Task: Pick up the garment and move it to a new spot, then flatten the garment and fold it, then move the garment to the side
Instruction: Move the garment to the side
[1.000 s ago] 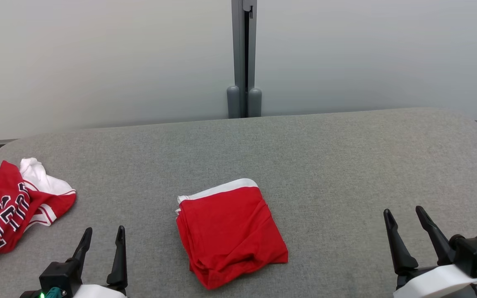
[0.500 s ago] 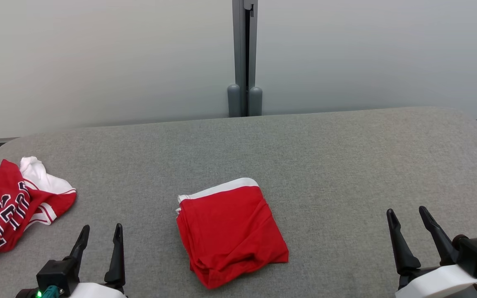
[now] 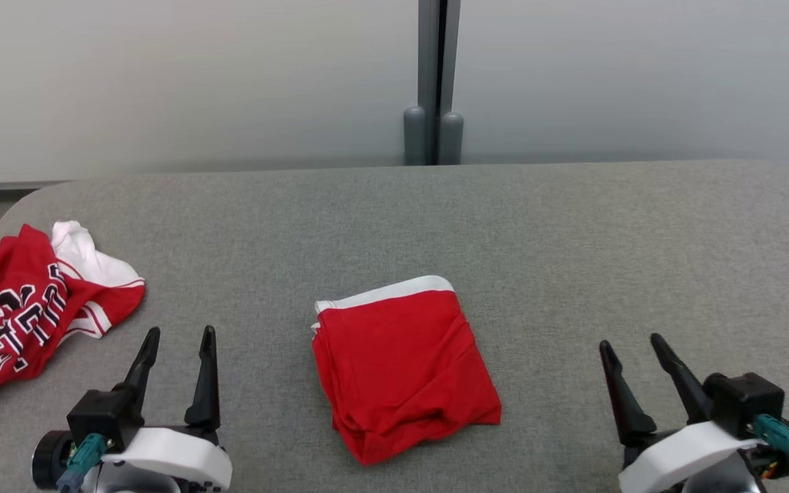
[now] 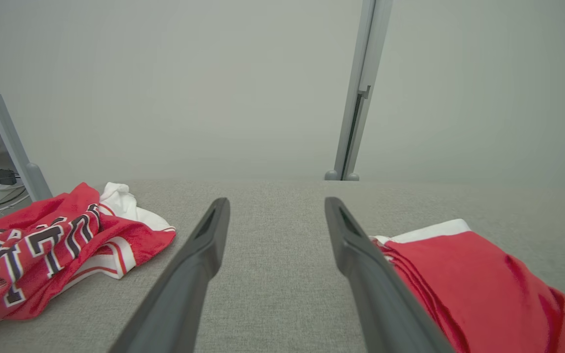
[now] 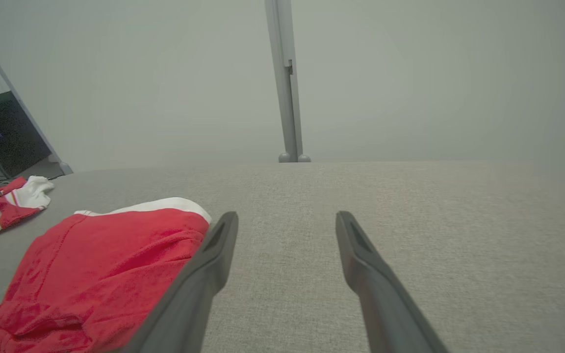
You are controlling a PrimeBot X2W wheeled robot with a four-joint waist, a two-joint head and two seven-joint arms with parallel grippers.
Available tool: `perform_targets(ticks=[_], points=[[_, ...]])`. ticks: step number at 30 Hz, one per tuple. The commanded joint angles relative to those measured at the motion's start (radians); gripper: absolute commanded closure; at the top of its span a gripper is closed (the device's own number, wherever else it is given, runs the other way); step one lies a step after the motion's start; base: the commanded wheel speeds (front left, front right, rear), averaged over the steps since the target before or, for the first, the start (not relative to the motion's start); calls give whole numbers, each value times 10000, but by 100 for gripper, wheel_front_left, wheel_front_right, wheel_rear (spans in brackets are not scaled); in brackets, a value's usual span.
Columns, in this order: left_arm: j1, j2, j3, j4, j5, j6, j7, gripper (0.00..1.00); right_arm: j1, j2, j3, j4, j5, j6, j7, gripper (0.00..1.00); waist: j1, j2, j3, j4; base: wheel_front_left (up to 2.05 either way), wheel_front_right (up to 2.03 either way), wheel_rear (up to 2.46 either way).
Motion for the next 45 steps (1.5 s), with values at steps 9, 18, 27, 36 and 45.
perform_targets(ticks=[9, 18, 27, 36, 45], points=[[-1353, -157, -110, 9, -88, -168, -262, 0, -2008, 347, 1732, 2739, 592, -3, -581, 0, 0, -1, 1499, 1118, 0, 0, 0], [-1575, -291, -79, 220, -146, -231, -349, 0, -3111, 603, 2374, 5444, 1184, -3, -446, 43, 0, -1, 1813, 1310, 0, 0, 0], [-1647, -123, 8, 98, 95, -175, -357, 0, -3645, 513, 2892, 6057, 1052, -13, -652, 100, 0, -1, 1798, 849, 0, 0, 0], [-1546, -41, -248, -477, 223, -196, -297, 0, -3514, -262, 2869, 5109, 401, -13, -606, 100, 0, -1, 1883, -1076, 0, 0, 0], [-1924, -55, -583, -913, 257, -287, -36, 0, -3873, -1113, 2500, 4319, 375, -11, -253, 100, 0, -1, 2449, -2409, 0, 0, 0]])
